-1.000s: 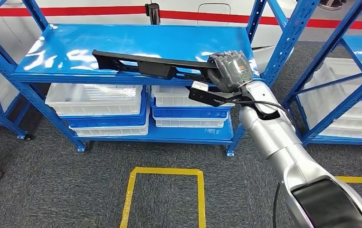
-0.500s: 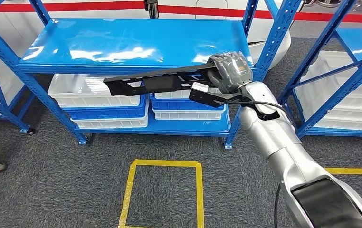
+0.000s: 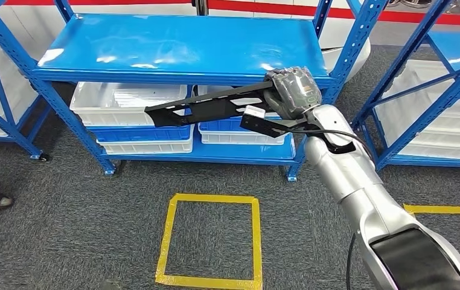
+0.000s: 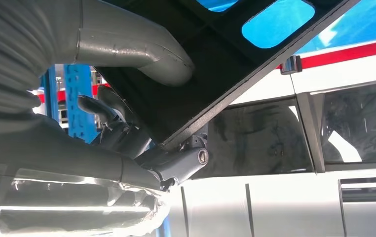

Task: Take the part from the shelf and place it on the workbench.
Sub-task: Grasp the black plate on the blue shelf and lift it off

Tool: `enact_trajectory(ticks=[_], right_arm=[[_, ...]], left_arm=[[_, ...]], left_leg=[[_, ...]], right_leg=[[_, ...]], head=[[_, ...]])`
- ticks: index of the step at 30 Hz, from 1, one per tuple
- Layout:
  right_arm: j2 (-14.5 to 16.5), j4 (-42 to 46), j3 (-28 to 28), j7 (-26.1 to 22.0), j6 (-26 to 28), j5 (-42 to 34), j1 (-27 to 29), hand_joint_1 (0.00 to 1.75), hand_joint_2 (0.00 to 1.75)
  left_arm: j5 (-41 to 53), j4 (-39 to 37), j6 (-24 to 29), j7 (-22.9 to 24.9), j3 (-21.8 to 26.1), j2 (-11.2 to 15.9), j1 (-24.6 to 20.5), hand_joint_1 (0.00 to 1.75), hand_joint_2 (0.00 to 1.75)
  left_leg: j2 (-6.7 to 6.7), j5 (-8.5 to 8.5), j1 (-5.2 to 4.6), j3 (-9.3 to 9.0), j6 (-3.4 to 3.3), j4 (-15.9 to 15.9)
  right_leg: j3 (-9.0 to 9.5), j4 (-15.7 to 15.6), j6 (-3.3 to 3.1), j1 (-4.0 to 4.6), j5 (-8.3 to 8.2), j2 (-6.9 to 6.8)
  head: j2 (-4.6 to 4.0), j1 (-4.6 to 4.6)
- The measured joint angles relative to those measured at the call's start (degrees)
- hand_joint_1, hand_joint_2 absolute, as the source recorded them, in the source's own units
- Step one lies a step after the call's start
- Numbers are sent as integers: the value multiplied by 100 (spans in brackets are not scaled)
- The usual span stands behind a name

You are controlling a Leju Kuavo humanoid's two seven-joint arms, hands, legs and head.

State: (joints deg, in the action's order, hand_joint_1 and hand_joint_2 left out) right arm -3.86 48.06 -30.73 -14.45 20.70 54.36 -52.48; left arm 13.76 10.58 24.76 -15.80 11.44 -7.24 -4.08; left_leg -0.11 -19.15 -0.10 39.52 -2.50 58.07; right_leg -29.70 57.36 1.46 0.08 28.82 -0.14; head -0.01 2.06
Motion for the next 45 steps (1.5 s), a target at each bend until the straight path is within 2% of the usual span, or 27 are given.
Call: enact_trajectory(ticks=[2,4,6,8,9,10,11,13,15,19,20,22,24,25,26,28,30,32,34,35,37,39,40,41,42,44,45], right_arm=[[-2,3,4,-4,3,-5,-8,175,175],[-11,3,7,-9,5,-12,-11,175,175],[-14,3,9,-15,6,-18,-12,175,175],[-10,3,9,-24,6,-20,-11,175,175],[-7,2,8,-31,5,-20,-9,175,175],[-4,2,8,-38,4,-20,-9,175,175],[-1,2,8,-45,4,-20,-9,175,175],[9,3,10,-51,5,-21,-12,175,175],[18,2,21,-51,14,-21,-21,175,175],[3,1,46,-50,66,-20,-34,175,175],[-15,-1,53,-50,76,-21,-35,175,175],[-46,-2,66,-50,86,-22,-35,175,175],[-66,-3,79,-50,87,-22,-21,175,175],[-76,-4,84,-50,87,-22,-8,175,175],[-85,-3,87,-50,87,-22,3,175,175],[-93,-1,90,-50,87,-22,15,175,175],[-85,12,96,-50,89,-19,18,175,175],[-77,20,105,-50,93,-12,31,175,175],[-73,16,109,-50,95,-5,50,175,175],[-67,16,109,-50,96,-3,57,175,175],[-50,16,109,-50,96,-1,61,175,175],[-37,16,108,-50,96,-1,68,175,175],[-35,16,108,-50,96,-1,77,175,175],[-35,16,108,-50,96,-1,86,175,175],[-35,16,108,-50,96,-1,93,175,175],[-38,17,113,-50,97,-1,96,175,175],[-39,17,119,-49,97,1,97,175,175]], left_arm=[[-27,0,5,-1,21,-11,5,0,175],[-58,0,13,-6,42,-12,19,0,175],[-71,-1,21,-14,61,-5,36,0,175],[-75,-2,25,-11,81,3,42,0,175],[-78,-2,15,-3,92,10,42,0,175],[-80,-2,3,7,101,21,42,0,175],[-81,-1,-10,16,109,32,41,0,175],[-82,0,-25,21,116,52,28,0,175],[-76,0,-13,-3,116,53,10,0,175],[-54,0,74,-44,117,14,-19,0,175],[-50,1,87,-46,118,1,-27,0,175],[-41,2,97,-49,118,-23,-47,0,175],[-26,2,96,-50,118,-37,-59,0,175],[-20,2,96,-50,118,-43,-61,0,175],[-15,2,96,-50,118,-46,-62,0,175],[-10,2,96,-51,118,-53,-65,0,175],[-10,2,96,-53,118,-62,-70,0,175],[-9,2,96,-57,118,-66,-72,0,175],[-9,1,96,-61,119,-67,-62,0,175],[-10,1,96,-61,120,-68,-54,0,175],[-10,0,96,-61,120,-67,-42,0,175],[-10,0,96,-61,120,-67,-40,0,175],[-10,0,96,-61,120,-66,-40,0,175],[-10,0,96,-61,120,-66,-41,0,175],[-10,0,96,-61,120,-65,-41,0,175],[-10,1,95,-62,120,-62,-52,0,175],[-9,2,93,-70,120,-61,-58,0,175]], left_leg=[[4,105,7,24,68,-47],[-6,50,24,68,139,-18],[-13,-377,51,203,216,405],[-13,-894,89,405,294,1197],[-12,-1022,113,458,330,1509],[-10,-1037,138,419,360,1627],[-7,-957,164,259,385,1510],[-2,-770,211,-296,417,782],[-24,-716,198,-645,377,237],[-26,-587,137,-584,159,85],[-13,-514,132,-546,77,42],[10,-367,118,-421,-25,-6],[16,-231,107,-246,-49,-5],[16,-161,102,-156,-46,-3],[17,-90,100,-66,-34,-1],[16,53,102,99,10,6],[13,192,88,215,75,1],[13,327,74,255,140,-42],[10,374,92,284,201,-75],[9,250,107,330,227,-1],[3,-298,135,512,285,546],[-1,-796,148,706,344,1366],[-1,-881,157,717,366,1635],[1,-861,168,626,379,1701],[5,-772,179,413,382,1543],[8,-686,189,-212,356,790],[1,-686,179,-438,323,482]], right_leg=[[3,-123,-53,34,-77,-2],[-37,-183,-139,-54,-190,-8],[-89,-214,-227,-132,-308,-22],[-192,-202,-254,-121,-397,-26],[-250,-193,-245,-122,-439,-26],[-311,-178,-230,-127,-478,-24],[-372,-154,-211,-137,-511,-22],[-479,-88,-167,-154,-557,-16],[-559,-41,-94,-142,-604,-15],[-680,2,91,-101,-673,-10],[-759,124,87,-97,-564,-5],[-1013,724,13,-107,-123,3],[-1229,1499,2,-110,258,7],[-1238,1716,40,-114,305,7],[-1143,1734,95,-115,247,7],[-646,1175,169,-127,45,5],[-69,352,125,-97,62,10],[91,-19,44,-53,126,29],[1,-27,-49,-104,27,28],[-21,-27,-120,-134,-38,15],[-98,-28,-229,-173,-178,-7],[-239,-20,-259,-159,-306,-10],[-314,-15,-249,-154,-363,-9],[-387,-6,-234,-152,-414,-8],[-456,8,-209,-152,-458,-6],[-572,48,-152,-146,-525,0],[-609,60,-119,-137,-552,-1]], head=[[0,2],[1,4],[1,14],[1,20],[1,20],[1,22],[1,23],[0,26],[0,21],[0,13],[0,1],[0,-20],[1,-37],[1,-38],[1,-40],[1,-42],[1,-42],[0,-45],[-1,-42],[0,-33],[0,-24],[-1,-21],[-1,-20],[-2,-20],[-2,-19],[-1,-17],[-1,-26]])
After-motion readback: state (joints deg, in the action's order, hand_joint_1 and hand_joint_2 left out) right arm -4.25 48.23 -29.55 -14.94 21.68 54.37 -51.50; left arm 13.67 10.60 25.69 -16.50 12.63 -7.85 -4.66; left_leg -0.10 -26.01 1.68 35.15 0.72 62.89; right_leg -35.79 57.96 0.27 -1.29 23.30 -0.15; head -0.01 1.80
